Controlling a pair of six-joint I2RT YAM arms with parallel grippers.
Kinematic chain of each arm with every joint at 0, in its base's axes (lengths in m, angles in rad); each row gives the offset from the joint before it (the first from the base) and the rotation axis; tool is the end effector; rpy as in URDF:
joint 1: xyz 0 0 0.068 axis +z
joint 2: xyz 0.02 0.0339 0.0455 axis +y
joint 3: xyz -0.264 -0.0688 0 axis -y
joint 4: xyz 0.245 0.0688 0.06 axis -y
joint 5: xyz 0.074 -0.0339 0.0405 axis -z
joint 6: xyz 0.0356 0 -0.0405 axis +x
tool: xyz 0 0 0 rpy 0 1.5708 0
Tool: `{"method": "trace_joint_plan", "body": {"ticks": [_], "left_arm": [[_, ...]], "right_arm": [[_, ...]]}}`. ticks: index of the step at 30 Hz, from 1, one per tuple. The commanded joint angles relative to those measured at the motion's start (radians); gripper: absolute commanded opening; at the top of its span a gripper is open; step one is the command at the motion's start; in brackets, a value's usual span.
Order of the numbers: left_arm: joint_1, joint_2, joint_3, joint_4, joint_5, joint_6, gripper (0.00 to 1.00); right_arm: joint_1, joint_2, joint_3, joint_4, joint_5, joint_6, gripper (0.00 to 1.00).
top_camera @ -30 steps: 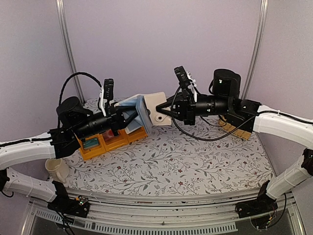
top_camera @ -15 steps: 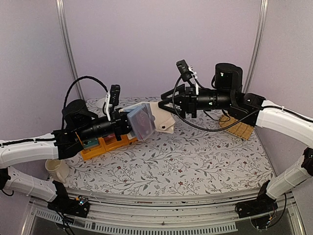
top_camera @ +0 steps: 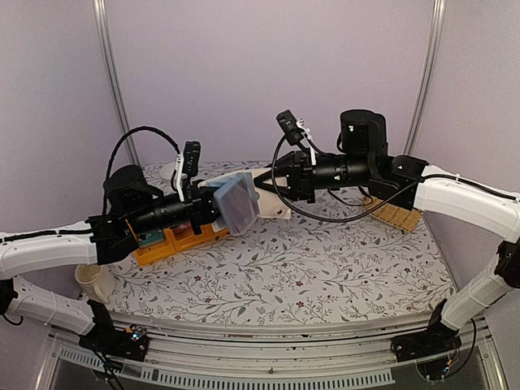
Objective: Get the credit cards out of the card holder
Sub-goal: Pass from the left arm to the right
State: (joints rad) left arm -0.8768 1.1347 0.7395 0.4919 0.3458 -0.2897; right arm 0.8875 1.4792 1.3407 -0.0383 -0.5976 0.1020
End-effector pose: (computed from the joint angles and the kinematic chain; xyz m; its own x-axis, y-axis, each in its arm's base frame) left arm 0.1600 -0.2112 0.3242 -0.2091 -0.1689 -0.9632 0.9175 0.3070 -0.2530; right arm 0.2046 0.2830 0.3838 -0.2114 -0.1263 -0.9692 -0.9743 0.1058 0.1987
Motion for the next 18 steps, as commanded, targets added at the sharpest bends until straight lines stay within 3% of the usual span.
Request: {"method": "trace_joint_plan", "body": {"ticks": [1,5,10,13,18], "left_arm": [[-0.015,-0.002,0.011,0.048,0.014,-0.016,0.0],[-0.014,-0.01,0.001,0.048,0.016,-0.016,0.0],[-0.008,0.005,-0.027,0.058,0.019,-0.02,0.0],[-0.004,0.019,-0.062,0.101,0.03,-0.017,0.3],[0.003,-0.011,-0.097,0.09,0.083,0.049,0.63]], "right_arm": [[0.004,0.045,0.052,-0.074,0.037,-0.015,0.05],[-0.006,0.037,0.062,-0.086,0.02,-0.016,0.01],[-0.084,-0.027,0.04,-0.006,-0.126,0.081,0.01],[-0.116,-0.042,0.038,0.016,-0.185,0.171,0.01],[-0.185,-0.071,0.039,-0.006,-0.242,0.303,0.01]]}}
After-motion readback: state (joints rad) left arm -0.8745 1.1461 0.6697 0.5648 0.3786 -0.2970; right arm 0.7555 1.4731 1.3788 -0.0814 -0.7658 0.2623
